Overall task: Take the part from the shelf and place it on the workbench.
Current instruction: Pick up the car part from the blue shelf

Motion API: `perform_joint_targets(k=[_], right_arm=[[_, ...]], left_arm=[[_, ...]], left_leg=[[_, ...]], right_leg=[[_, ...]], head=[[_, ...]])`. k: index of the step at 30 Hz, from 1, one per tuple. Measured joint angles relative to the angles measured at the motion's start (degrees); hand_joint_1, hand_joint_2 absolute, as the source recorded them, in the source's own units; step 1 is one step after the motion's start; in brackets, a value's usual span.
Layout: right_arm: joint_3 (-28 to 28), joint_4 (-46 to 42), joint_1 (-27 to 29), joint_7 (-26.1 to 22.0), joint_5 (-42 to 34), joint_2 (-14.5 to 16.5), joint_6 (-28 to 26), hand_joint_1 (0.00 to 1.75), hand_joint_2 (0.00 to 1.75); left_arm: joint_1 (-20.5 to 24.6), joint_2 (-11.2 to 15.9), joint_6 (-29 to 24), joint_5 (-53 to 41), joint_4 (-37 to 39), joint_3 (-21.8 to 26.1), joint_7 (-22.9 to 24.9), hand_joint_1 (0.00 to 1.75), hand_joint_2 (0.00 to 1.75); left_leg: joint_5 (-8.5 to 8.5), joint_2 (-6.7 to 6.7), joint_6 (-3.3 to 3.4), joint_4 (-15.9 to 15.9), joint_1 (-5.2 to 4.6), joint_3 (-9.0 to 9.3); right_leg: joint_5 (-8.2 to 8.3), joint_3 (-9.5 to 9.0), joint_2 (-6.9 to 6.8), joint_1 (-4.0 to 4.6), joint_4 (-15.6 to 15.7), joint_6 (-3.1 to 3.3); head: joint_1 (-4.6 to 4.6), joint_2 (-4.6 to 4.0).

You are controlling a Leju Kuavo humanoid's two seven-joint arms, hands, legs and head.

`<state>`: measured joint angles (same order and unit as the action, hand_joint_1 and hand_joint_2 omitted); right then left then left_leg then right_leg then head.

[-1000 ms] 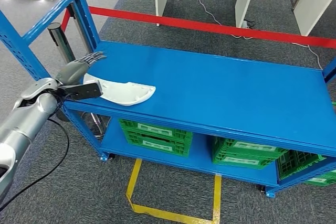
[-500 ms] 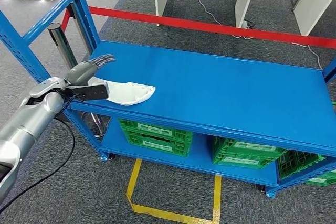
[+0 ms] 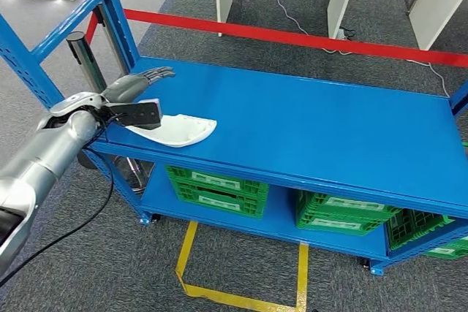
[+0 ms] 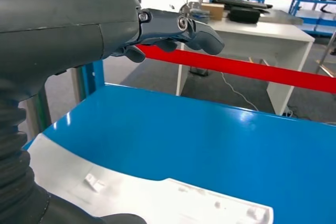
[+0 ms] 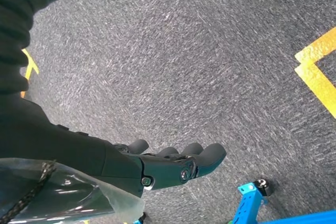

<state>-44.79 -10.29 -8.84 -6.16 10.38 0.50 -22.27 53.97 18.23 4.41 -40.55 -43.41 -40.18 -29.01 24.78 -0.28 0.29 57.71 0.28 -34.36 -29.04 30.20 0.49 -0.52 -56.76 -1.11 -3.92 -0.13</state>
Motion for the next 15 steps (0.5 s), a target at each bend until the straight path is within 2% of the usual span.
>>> perform_joint_targets(k=[15], right_arm=[[1.02, 0.0, -0.04, -0.09, 0.51, -0.02, -0.02, 0.0, 1.75]], left_arm=[[0.85, -0.84, -0.45, 0.44, 5.31, -2.79, -0.48, 0.0, 1.75]], left_leg=[[0.0, 0.0, 0.0, -0.01, 0.01, 0.0]], right_leg=[[0.0, 0.0, 0.0, 0.01, -0.01, 0.0]], head=[[0.0, 0.0]])
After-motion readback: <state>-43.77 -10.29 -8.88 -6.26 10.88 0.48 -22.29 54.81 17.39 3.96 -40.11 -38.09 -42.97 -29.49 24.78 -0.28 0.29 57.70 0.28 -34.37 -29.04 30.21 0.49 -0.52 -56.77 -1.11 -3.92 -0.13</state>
